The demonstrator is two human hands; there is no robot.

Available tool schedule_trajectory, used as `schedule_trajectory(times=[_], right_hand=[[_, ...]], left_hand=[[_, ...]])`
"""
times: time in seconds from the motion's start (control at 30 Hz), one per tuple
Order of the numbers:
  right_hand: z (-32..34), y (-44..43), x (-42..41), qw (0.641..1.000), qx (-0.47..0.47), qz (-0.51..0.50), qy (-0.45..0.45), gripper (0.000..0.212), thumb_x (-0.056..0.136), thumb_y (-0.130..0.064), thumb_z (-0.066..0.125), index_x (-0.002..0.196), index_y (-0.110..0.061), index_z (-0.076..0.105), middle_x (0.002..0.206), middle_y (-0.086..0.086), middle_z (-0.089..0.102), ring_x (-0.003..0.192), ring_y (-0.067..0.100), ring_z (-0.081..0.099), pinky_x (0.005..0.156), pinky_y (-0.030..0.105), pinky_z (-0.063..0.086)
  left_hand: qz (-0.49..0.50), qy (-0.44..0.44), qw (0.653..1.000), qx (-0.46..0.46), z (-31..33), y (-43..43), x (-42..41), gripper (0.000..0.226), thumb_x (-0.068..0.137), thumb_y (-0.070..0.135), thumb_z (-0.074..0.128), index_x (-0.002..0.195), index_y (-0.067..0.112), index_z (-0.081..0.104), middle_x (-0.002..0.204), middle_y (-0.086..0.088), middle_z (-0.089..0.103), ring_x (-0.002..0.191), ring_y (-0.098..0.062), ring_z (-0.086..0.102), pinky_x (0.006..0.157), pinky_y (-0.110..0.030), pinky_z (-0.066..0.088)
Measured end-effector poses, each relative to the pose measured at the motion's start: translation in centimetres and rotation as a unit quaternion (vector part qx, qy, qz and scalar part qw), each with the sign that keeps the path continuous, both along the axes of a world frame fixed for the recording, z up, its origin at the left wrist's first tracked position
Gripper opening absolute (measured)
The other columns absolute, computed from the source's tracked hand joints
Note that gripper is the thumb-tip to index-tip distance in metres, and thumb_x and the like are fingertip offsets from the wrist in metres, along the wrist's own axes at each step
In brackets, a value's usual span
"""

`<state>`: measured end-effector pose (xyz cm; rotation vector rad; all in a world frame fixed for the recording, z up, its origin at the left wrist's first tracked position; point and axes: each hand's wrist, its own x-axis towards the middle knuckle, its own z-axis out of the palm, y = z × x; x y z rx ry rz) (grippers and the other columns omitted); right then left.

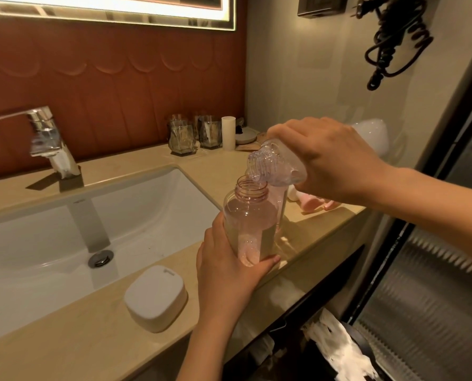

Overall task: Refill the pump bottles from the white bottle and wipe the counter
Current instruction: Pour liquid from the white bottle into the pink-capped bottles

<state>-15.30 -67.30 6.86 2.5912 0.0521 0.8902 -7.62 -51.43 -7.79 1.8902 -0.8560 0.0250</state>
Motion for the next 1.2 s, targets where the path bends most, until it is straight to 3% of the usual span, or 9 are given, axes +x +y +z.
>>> schedule_trajectory(times=[0.3,0.47,1.2], right_hand=[[0.09,-0.12,0.15,1.0,-0.005,0.009,0.0,0.06,0.062,-0.008,0.082,0.114,-0.009,0.053,0.089,0.009,0.061,0.072,0.028,0.056,0.06,0.039,0.05],[0.05,-0.23,0.19,1.0,-0.009,0.008,-0.001,0.059,0.063,-0.007,0.081,0.115,-0.009,0.053,0.09,0.009,0.061,0.072,0.027,0.055,0.06,0.04,0.05],[0.13,-0.25,0.31,1.0,-0.016,0.013,-0.006,0.058,0.063,-0.005,0.08,0.115,-0.009,0.053,0.089,0.01,0.062,0.072,0.028,0.056,0.06,0.036,0.049]], left_hand=[[0.004,0.001,1.0,-0.003,-0.01,-0.03,0.06,0.108,0.051,0.059,0.082,0.139,0.032,0.026,0.131,0.013,0.042,0.122,-0.011,0.042,0.102,-0.042,0.042],[0.001,0.002,1.0,-0.003,0.03,-0.06,0.05,0.108,0.051,0.058,0.082,0.139,0.035,0.024,0.123,0.022,0.036,0.121,-0.008,0.039,0.104,-0.039,0.04],[0.002,-0.004,1.0,-0.013,-0.21,-0.07,0.14,0.107,0.051,0.058,0.083,0.139,0.032,0.027,0.129,0.014,0.042,0.121,-0.008,0.041,0.103,-0.041,0.041]])
